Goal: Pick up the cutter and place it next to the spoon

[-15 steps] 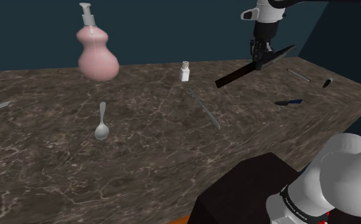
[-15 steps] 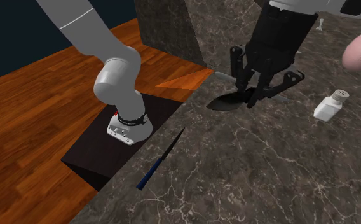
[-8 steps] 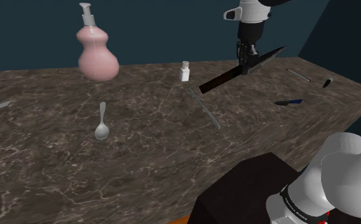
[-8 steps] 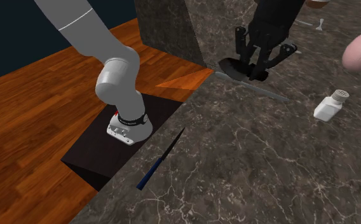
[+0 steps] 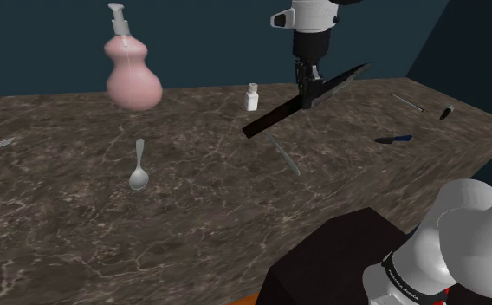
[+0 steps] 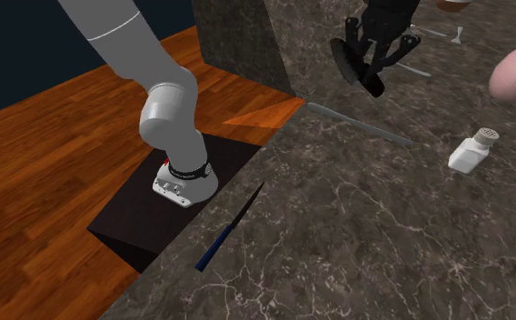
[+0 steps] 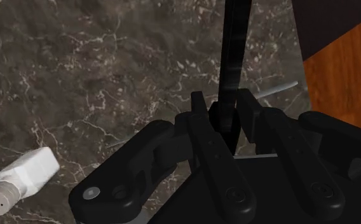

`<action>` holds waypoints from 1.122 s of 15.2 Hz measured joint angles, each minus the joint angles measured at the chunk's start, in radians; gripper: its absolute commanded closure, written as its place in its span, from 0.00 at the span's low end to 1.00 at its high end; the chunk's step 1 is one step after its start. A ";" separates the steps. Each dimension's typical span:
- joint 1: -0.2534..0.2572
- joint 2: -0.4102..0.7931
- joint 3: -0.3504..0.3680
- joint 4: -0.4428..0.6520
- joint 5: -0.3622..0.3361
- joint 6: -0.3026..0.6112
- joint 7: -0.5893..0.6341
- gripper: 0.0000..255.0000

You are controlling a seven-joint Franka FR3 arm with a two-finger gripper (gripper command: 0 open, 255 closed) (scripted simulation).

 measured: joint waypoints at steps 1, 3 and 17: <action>0.008 0.003 0.013 0.006 0.007 -0.005 0.020 1.00; 0.027 0.032 0.045 0.035 0.024 -0.011 0.068 1.00; 0.157 0.330 0.225 0.369 0.076 -0.073 0.376 1.00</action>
